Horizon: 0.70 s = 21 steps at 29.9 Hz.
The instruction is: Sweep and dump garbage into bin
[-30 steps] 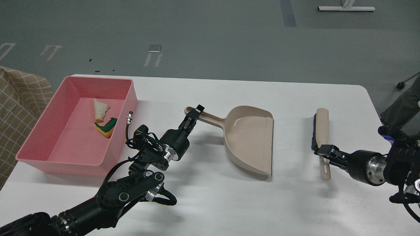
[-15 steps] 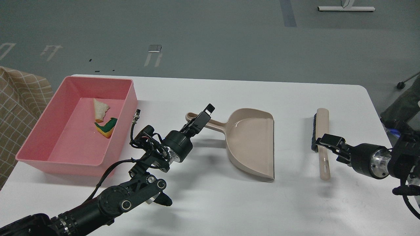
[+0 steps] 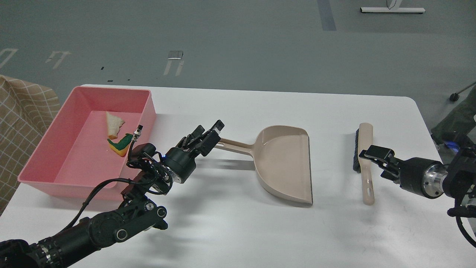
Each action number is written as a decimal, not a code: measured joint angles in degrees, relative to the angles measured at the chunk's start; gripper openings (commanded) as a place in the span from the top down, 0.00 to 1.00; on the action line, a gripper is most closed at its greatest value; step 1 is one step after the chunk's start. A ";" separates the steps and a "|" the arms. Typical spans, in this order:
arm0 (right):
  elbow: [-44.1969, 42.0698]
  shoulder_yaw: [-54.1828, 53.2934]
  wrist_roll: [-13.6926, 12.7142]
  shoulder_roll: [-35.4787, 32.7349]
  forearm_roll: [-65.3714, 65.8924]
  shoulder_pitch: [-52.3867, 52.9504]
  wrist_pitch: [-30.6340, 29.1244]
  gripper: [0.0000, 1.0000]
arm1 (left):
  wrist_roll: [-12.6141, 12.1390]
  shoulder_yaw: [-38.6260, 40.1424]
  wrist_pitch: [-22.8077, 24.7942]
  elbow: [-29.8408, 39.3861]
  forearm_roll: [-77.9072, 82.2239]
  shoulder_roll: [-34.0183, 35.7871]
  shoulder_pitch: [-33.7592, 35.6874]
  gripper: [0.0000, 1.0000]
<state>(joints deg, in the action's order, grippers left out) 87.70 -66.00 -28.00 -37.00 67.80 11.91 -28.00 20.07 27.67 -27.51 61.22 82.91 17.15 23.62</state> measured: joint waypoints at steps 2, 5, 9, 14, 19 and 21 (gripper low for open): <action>-0.34 -0.35 0.00 0.00 -0.03 0.02 0.00 0.06 | 0.00 0.03 -0.07 0.10 0.03 0.67 0.00 0.01; -0.65 -0.67 0.00 0.00 -0.10 0.04 0.00 0.06 | -0.06 0.35 -0.32 0.60 -0.07 1.62 0.16 0.01; -0.71 -2.87 0.00 0.18 -0.24 0.16 -0.01 0.06 | -0.92 1.37 -0.47 4.44 -1.54 4.18 1.64 0.01; -2.82 -8.06 0.00 0.54 -6.36 4.97 0.00 0.04 | -4.69 5.85 -0.53 10.08 -11.29 6.59 5.73 0.01; -6.67 -11.20 0.00 0.81 -20.41 16.41 0.00 0.02 | -6.81 7.68 0.55 14.52 -22.74 8.61 12.23 0.01; -7.83 -13.96 0.00 2.72 -26.22 20.10 0.01 0.02 | -6.93 8.82 2.42 17.15 -27.47 8.69 14.89 0.01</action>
<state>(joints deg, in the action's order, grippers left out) 79.87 -79.96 -28.00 -34.28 41.58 32.01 -27.98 13.14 36.49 -25.09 78.38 55.45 25.84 38.51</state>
